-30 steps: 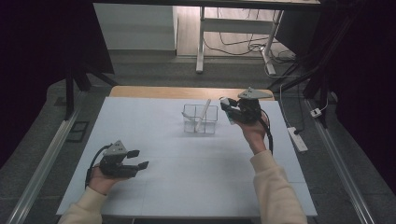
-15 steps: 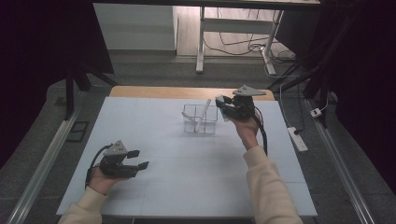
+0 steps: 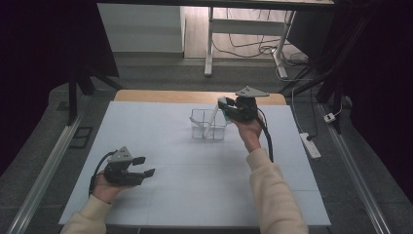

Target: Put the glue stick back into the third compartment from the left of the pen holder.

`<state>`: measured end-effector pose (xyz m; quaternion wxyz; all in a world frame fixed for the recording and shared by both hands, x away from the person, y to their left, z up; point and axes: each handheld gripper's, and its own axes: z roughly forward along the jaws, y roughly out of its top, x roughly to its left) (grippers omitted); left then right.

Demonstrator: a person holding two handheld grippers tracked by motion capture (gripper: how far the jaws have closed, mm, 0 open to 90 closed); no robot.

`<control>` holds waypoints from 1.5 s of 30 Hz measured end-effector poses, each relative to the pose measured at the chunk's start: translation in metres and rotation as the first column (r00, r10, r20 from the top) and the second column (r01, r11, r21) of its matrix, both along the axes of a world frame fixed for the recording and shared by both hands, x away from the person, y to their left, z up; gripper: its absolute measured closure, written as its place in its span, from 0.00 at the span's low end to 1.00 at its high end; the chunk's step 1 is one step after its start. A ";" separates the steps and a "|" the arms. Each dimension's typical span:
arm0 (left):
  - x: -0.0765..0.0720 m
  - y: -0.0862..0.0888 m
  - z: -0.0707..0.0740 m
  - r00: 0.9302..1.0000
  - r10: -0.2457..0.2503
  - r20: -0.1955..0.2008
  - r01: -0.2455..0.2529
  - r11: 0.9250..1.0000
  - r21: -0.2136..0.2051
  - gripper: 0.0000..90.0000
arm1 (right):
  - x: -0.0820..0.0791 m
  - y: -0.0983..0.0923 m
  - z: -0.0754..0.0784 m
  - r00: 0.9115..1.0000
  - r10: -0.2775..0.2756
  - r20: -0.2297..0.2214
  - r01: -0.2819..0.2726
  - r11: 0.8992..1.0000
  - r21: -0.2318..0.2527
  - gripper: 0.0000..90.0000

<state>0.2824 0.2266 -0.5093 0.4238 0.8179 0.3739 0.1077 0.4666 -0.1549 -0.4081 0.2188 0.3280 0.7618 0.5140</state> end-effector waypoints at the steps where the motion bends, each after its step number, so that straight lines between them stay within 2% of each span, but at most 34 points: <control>1: 0.000 0.000 0.000 1.000 0.000 0.000 0.000 1.000 0.000 0.39 | 0.001 0.001 0.000 1.000 -0.002 -0.001 0.002 1.000 0.003 0.71; 9: 0.000 0.000 0.000 1.000 0.000 -0.001 0.000 1.000 0.000 0.39 | 0.006 0.006 -0.001 1.000 -0.004 -0.003 0.005 1.000 0.012 0.71; 21: 0.000 0.001 0.000 1.000 0.001 -0.002 -0.001 1.000 0.000 0.39 | 0.015 0.017 -0.012 1.000 -0.001 -0.010 0.001 1.000 0.016 0.71; 28: 0.001 0.001 -0.001 1.000 0.000 -0.003 0.000 1.000 0.003 0.39 | 0.020 0.019 -0.022 0.999 -0.014 -0.033 0.013 1.000 -0.004 0.71; 35: 0.001 0.001 -0.001 1.000 -0.002 -0.003 0.002 1.000 0.006 0.39 | 0.018 0.015 -0.021 0.999 -0.008 -0.049 0.008 1.000 -0.008 0.55; 45: 0.000 -0.001 -0.001 1.000 -0.001 -0.001 0.001 1.000 0.009 0.39 | 0.011 0.005 -0.020 0.998 0.007 -0.062 -0.010 0.999 -0.039 0.51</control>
